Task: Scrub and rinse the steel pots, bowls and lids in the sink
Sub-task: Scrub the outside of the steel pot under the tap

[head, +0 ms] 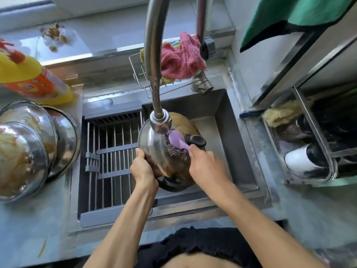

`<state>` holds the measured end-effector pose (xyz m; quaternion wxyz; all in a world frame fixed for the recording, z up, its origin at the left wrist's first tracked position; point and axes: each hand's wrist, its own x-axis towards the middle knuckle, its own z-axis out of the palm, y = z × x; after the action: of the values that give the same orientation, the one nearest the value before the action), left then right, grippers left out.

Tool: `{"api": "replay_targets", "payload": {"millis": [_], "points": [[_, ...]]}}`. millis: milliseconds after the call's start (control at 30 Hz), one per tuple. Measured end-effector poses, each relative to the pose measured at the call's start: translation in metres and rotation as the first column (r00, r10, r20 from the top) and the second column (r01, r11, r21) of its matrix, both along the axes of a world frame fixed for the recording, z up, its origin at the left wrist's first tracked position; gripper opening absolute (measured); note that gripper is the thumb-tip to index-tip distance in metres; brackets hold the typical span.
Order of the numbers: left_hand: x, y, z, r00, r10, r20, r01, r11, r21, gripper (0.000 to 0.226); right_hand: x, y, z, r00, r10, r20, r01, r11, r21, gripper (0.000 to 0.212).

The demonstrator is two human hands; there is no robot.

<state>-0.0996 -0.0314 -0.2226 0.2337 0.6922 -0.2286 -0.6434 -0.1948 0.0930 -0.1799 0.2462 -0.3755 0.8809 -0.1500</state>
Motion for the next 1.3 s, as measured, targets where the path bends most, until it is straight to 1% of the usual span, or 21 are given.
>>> {"api": "replay_targets", "payload": {"millis": [100, 200, 300, 367, 433, 533, 567, 600, 633, 667, 767, 800, 900, 933, 1033, 1067, 1133, 1167, 1200, 1267, 1300], "points": [[-0.007, 0.001, -0.003, 0.993, 0.087, -0.084, -0.084, 0.996, 0.039, 0.042, 0.007, 0.004, 0.002, 0.992, 0.123, -0.010, -0.123, 0.991, -0.046, 0.027], [-0.015, 0.002, 0.002, 0.984, 0.135, -0.116, -0.134, 0.991, 0.018, 0.039, -0.001, 0.007, 0.004, 1.000, 0.009, -0.030, -0.011, 0.999, -0.046, 0.027], [-0.014, 0.003, -0.002, 0.984, 0.133, -0.118, -0.131, 0.991, 0.023, 0.043, 0.003, 0.009, 0.008, 0.986, 0.157, -0.058, -0.159, 0.987, -0.031, 0.031], [-0.014, 0.004, -0.001, 0.982, 0.134, -0.136, -0.135, 0.991, -0.002, 0.041, -0.010, 0.011, 0.008, 0.994, 0.089, -0.060, -0.093, 0.994, -0.060, 0.028], [-0.016, 0.007, 0.001, 0.984, 0.128, -0.127, -0.133, 0.990, -0.036, 0.037, -0.017, 0.014, 0.011, 0.996, 0.032, -0.080, -0.032, 0.999, 0.002, 0.026], [-0.016, 0.010, 0.007, 0.977, 0.171, -0.129, -0.173, 0.985, -0.006, 0.034, -0.003, 0.022, 0.012, 0.978, 0.197, -0.073, -0.198, 0.980, -0.008, 0.030], [-0.016, 0.010, 0.007, 0.973, 0.179, -0.145, -0.180, 0.984, 0.010, 0.034, -0.007, 0.025, 0.011, 0.981, 0.180, -0.073, -0.182, 0.983, -0.022, 0.030], [-0.016, 0.010, 0.006, 0.972, 0.184, -0.148, -0.182, 0.983, 0.023, 0.034, -0.014, 0.029, 0.007, 0.991, 0.107, -0.077, -0.108, 0.994, -0.018, 0.030], [-0.016, 0.010, 0.005, 0.970, 0.187, -0.155, -0.186, 0.982, 0.022, 0.033, -0.019, 0.031, 0.006, 0.996, 0.033, -0.081, -0.032, 0.999, 0.012, 0.029], [-0.017, 0.010, 0.007, 0.971, 0.187, -0.150, -0.186, 0.982, 0.020, 0.032, -0.019, 0.032, 0.006, 0.997, 0.014, -0.081, -0.012, 0.999, 0.031, 0.028], [-0.016, 0.008, 0.006, 0.974, 0.169, -0.150, -0.172, 0.985, -0.008, 0.036, 0.005, 0.036, 0.011, 0.984, 0.174, -0.044, -0.175, 0.985, -0.010, 0.027], [-0.014, 0.008, 0.007, 0.974, 0.165, -0.156, -0.169, 0.986, -0.008, 0.037, 0.000, 0.040, 0.010, 0.987, 0.159, -0.033, -0.159, 0.987, 0.000, 0.026], [-0.010, 0.008, 0.009, 0.964, 0.176, -0.200, -0.181, 0.983, -0.008, 0.035, -0.027, 0.047, 0.000, 0.996, -0.085, -0.010, 0.086, 0.992, 0.087, 0.026], [-0.011, 0.007, 0.011, 0.964, 0.174, -0.201, -0.183, 0.983, -0.025, 0.036, -0.021, 0.046, 0.002, 0.997, -0.072, -0.005, 0.072, 0.995, 0.070, 0.027], [-0.014, -0.002, 0.013, 0.967, 0.180, -0.183, -0.190, 0.981, -0.039, 0.037, 0.009, 0.039, 0.016, 0.991, 0.113, 0.069, -0.111, 0.993, -0.025, 0.025], [-0.012, -0.004, 0.013, 0.962, 0.193, -0.192, -0.202, 0.979, -0.028, 0.035, 0.002, 0.040, 0.014, 0.995, 0.074, 0.072, -0.072, 0.997, -0.020, 0.025], [-0.010, -0.003, 0.014, 0.960, 0.201, -0.193, -0.207, 0.978, -0.009, 0.033, -0.021, 0.041, 0.007, 0.992, -0.106, 0.073, 0.103, 0.994, 0.049, 0.027], [-0.009, -0.001, 0.017, 0.962, 0.203, -0.184, -0.210, 0.978, -0.014, 0.033, -0.023, 0.041, 0.005, 0.989, -0.131, 0.063, 0.128, 0.990, 0.058, 0.027], [-0.009, 0.000, 0.017, 0.964, 0.196, -0.178, -0.204, 0.979, -0.029, 0.034, -0.017, 0.041, 0.008, 0.994, -0.092, 0.055, 0.090, 0.995, 0.037, 0.027], [-0.008, 0.000, 0.016, 0.966, 0.189, -0.177, -0.201, 0.978, -0.052, 0.035, 0.006, 0.040, 0.016, 0.994, 0.068, 0.086, -0.065, 0.997, -0.044, 0.025], [-0.007, 0.000, 0.015, 0.962, 0.195, -0.189, -0.208, 0.977, -0.048, 0.034, 0.007, 0.042, 0.017, 0.993, 0.091, 0.079, -0.087, 0.995, -0.050, 0.025]]}}
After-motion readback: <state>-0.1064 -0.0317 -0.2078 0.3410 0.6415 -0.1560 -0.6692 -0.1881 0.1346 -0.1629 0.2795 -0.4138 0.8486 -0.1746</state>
